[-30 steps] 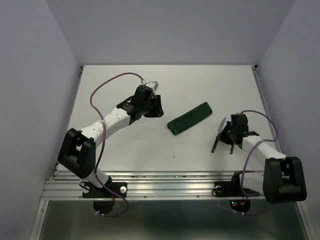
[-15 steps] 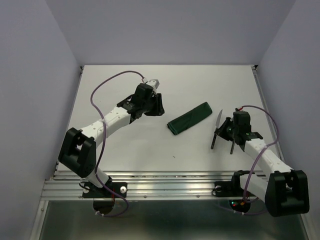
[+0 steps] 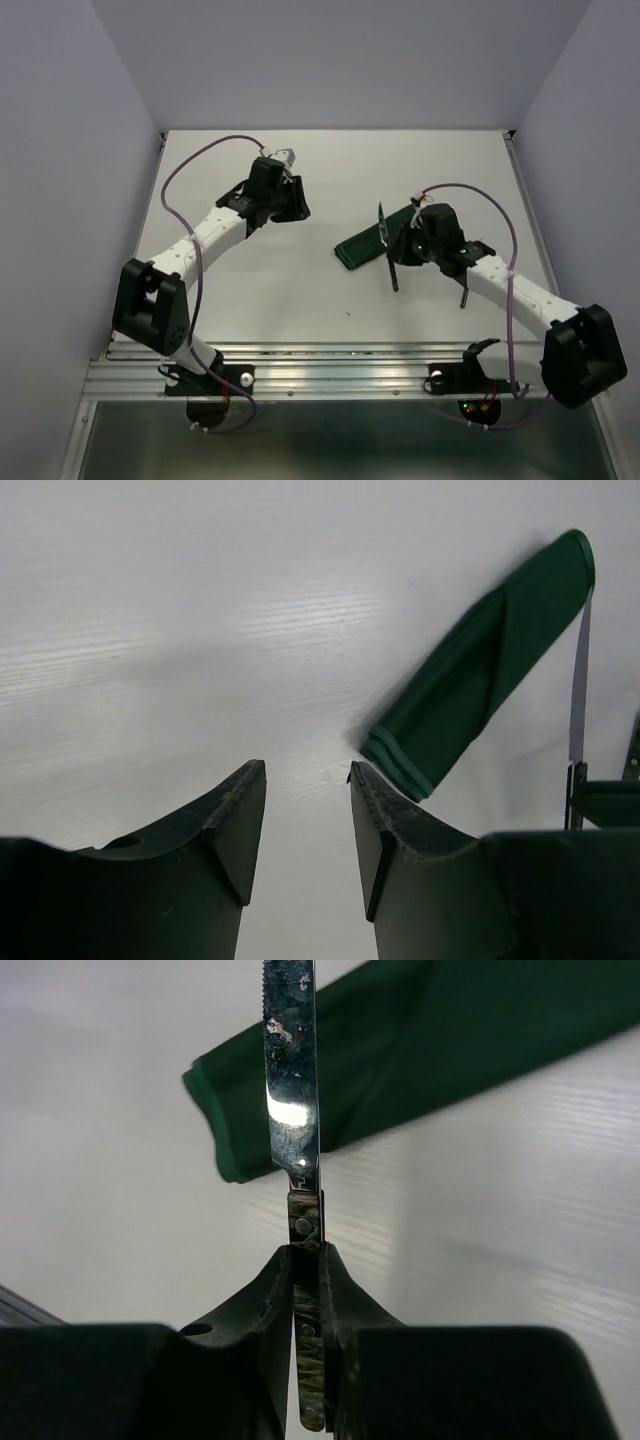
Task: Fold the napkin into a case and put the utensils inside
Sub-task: Move the knife to the center of the board.
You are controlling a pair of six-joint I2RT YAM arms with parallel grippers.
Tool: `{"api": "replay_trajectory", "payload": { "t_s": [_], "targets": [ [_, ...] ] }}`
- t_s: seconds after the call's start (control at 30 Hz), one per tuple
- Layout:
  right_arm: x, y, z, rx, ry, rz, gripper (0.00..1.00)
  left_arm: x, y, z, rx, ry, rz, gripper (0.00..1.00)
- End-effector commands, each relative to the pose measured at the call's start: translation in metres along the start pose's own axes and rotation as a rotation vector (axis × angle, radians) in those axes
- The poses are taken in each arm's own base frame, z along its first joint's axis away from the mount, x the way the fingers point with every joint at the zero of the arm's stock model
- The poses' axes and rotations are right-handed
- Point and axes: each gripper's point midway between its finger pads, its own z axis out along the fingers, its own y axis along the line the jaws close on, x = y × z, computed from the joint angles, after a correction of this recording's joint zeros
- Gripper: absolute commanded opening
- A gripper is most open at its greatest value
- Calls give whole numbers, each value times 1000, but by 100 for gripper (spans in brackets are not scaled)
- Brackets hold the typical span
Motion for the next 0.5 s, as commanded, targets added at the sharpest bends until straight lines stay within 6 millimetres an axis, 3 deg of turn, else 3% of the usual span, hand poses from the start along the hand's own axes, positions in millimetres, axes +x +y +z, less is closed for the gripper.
{"api": "replay_trajectory", "payload": {
  "t_s": [0.0,0.03,0.1,0.13,0.2,0.23,0.27,0.3,0.47],
  "targets": [
    [-17,56,14,-105,-25,-196,2,-53,20,-49,-24,-147,-27,50],
    [-9,75,24,-134,16,-259,2,-60,34,-56,-55,-167,-45,50],
    [1,93,37,-146,55,-332,2,-66,52,-67,-112,-193,-60,50],
    [3,119,39,-186,57,-401,2,-71,56,-77,-123,-217,-67,50],
    [22,128,63,-181,123,-462,2,-75,74,-86,-167,-242,-89,50],
    [17,144,68,-201,110,-504,2,-77,78,-93,-174,-259,-95,50],
    [28,156,74,-209,126,-549,2,-76,85,-96,-184,-261,-106,50],
    [43,153,90,-187,173,-577,2,-76,86,-99,-183,-270,-108,50],
    [60,172,116,-197,205,-699,2,-64,89,-95,-170,-238,-119,50]
  ]
}}
